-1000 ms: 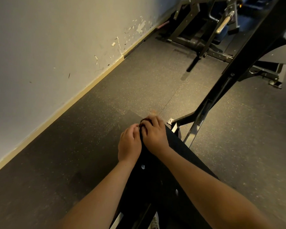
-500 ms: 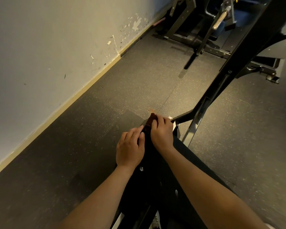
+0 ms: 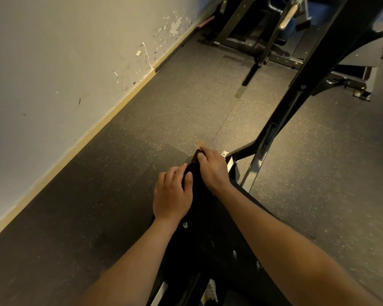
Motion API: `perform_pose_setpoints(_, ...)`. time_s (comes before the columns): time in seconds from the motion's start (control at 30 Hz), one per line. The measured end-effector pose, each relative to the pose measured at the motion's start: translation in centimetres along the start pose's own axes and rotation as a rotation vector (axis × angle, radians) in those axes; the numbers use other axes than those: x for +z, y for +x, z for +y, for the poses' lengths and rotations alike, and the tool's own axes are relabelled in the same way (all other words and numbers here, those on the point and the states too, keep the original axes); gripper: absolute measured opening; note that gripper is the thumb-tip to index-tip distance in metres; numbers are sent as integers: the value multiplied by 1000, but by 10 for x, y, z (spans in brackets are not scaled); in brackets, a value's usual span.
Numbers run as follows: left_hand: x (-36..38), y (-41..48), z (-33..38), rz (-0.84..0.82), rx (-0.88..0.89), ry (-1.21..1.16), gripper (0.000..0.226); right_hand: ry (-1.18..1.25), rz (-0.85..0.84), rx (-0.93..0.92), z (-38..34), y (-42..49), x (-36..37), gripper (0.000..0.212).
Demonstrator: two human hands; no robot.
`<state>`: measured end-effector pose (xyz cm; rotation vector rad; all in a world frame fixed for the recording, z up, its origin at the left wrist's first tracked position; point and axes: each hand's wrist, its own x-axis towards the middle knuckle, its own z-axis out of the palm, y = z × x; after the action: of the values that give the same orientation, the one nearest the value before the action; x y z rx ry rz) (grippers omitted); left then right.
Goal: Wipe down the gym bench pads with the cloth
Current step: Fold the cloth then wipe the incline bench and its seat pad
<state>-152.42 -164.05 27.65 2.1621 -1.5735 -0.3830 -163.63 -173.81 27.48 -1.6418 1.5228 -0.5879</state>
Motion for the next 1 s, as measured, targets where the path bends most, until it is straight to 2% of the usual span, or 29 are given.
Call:
perform_pose_setpoints(0.2, -4, 2, 1, 49, -23, -123, 47, -146, 101, -196, 3, -27, 8, 47)
perform_pose_setpoints(0.4, -8, -1, -6, 24, 1, -246, 36, -208, 39, -199, 7, -50, 11, 50)
perform_pose_setpoints(0.6, -20, -41, -15, -7, -25, -337, 38, -249, 0, -260, 9, -99, 26, 49)
perform_pose_setpoints(0.7, -26, -65, -22, 17, -69, -368, 38, -256, -58, -316, 11, -133, 36, 50)
perform_pose_setpoints(0.8, -27, -91, -34, 70, -77, -354, 37, -241, -71, -380, 13, -131, 27, 48)
perform_pose_setpoints(0.9, -23, -115, -45, 72, -47, -322, 44, -172, 22, -307, -1, -105, 19, 45)
perform_pose_setpoints(1.0, -22, -117, -47, 49, -87, -341, 47, -139, 44, -269, -18, -102, 31, 42)
